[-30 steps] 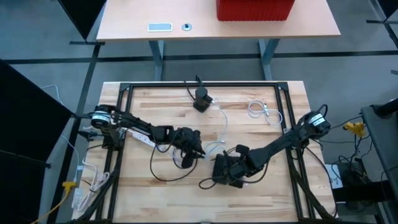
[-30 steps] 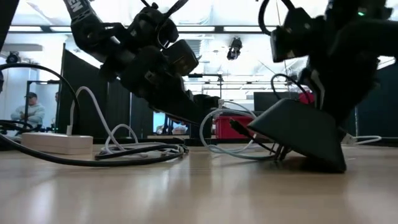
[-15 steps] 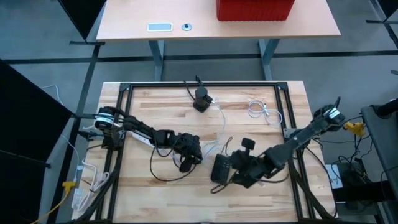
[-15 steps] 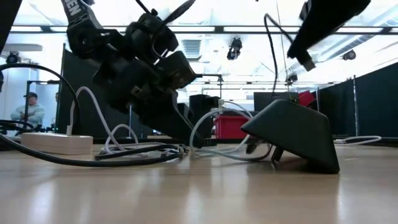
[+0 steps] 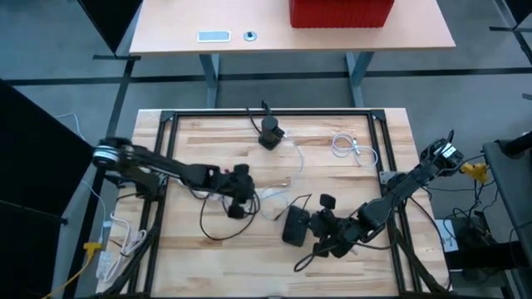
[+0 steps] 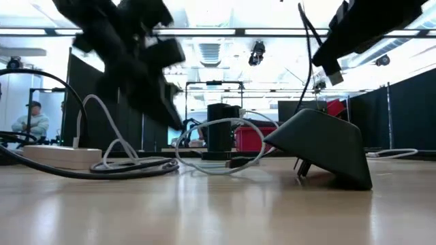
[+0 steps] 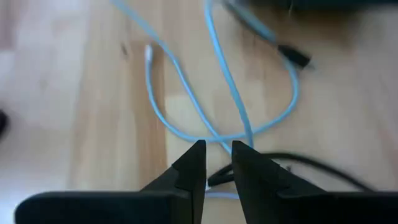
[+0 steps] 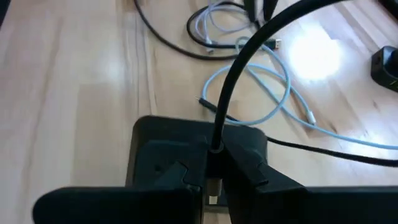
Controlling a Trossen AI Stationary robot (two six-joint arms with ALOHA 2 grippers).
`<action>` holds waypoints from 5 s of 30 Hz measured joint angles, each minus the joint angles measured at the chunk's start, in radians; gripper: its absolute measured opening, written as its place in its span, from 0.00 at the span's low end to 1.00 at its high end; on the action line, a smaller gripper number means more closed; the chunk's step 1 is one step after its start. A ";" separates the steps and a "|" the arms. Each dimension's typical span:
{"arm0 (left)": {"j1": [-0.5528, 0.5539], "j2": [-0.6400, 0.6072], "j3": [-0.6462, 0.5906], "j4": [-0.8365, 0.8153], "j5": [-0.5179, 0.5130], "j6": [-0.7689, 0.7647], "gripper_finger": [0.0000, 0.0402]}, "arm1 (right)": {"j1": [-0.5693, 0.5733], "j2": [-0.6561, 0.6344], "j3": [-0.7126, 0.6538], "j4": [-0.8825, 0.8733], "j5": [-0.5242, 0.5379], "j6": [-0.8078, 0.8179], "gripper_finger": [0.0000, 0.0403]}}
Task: Insert USB
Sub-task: Insert the black charger cable into the bottom black outlet extension, then insert the white charger cable into the black outlet extension
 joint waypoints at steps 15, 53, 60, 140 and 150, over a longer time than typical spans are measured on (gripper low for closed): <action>-0.053 -0.110 -0.349 0.686 0.025 -0.193 0.16 | 0.068 0.000 -0.167 0.426 0.077 -0.069 0.05; -0.118 0.548 0.031 0.870 -0.014 -0.270 0.16 | 0.099 0.403 -0.515 1.777 0.316 -0.642 0.05; -0.118 0.551 0.040 0.870 -0.012 -0.272 0.16 | 0.089 0.484 -0.521 1.905 0.317 -0.667 0.05; -0.139 0.602 0.112 0.842 0.019 -0.191 0.16 | -0.041 0.445 -0.516 1.681 0.032 -0.486 0.21; -0.150 0.531 0.099 0.721 0.018 -0.235 0.16 | -0.019 0.163 -0.443 1.131 0.019 -0.417 0.61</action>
